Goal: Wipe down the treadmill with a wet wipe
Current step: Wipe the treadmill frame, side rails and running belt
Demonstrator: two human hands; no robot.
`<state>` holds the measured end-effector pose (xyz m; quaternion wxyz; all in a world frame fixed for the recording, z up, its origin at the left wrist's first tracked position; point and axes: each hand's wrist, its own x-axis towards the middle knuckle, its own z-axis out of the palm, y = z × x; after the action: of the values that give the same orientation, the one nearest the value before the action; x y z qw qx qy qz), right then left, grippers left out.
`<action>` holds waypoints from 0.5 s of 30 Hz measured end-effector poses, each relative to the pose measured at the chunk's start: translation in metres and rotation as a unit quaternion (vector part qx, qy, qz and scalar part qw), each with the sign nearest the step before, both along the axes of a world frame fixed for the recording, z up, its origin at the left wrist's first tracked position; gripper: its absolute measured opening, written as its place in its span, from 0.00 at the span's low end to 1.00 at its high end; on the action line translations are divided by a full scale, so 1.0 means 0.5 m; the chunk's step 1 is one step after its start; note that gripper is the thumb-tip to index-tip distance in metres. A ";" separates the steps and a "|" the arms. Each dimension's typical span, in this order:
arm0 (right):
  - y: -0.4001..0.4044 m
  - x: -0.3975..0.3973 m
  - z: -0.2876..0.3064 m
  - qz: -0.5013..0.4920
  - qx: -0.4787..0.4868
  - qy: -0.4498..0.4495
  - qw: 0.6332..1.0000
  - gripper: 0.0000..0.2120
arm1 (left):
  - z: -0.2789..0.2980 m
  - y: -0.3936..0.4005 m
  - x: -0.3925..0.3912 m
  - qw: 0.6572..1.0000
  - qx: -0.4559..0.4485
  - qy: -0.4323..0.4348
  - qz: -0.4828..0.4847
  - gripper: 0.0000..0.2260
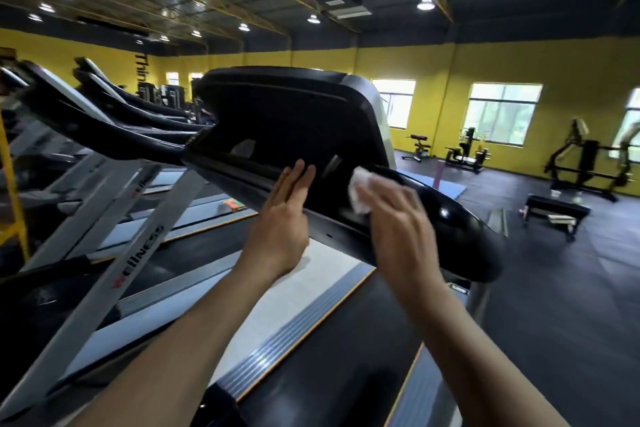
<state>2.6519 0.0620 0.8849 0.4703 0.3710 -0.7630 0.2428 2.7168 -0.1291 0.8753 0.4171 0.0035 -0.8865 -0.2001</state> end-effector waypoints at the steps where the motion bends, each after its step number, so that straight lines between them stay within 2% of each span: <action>1: 0.028 -0.015 0.001 -0.043 -0.051 -0.024 0.997 0.21 | 0.000 0.003 -0.001 1.000 0.001 0.001 -0.002 0.32; 4: 0.079 -0.034 -0.013 -0.131 -0.162 -0.099 0.973 0.22 | 0.001 0.014 -0.008 1.000 -0.002 0.000 0.004 0.29; 6: 0.065 -0.022 -0.022 -0.146 -0.185 -0.098 0.967 0.22 | 0.005 0.020 -0.009 1.000 -0.006 -0.004 0.007 0.27; 8: 0.020 -0.002 -0.019 -0.119 -0.180 -0.081 0.973 0.22 | 0.008 0.024 -0.008 1.000 -0.009 -0.012 0.012 0.26; 12: -0.065 0.059 -0.039 -0.081 -0.078 -0.022 0.993 0.17 | 0.008 0.047 -0.018 0.998 0.015 -0.002 0.053 0.25; 15: -0.024 0.061 -0.092 -0.052 -0.123 -0.038 0.990 0.19 | -0.002 0.067 -0.025 0.997 -0.046 0.035 0.060 0.23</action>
<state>2.6826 0.0501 0.8389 0.4951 0.2606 -0.7627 0.3244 2.7041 -0.0957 0.8742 0.4592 0.0309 -0.8777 -0.1339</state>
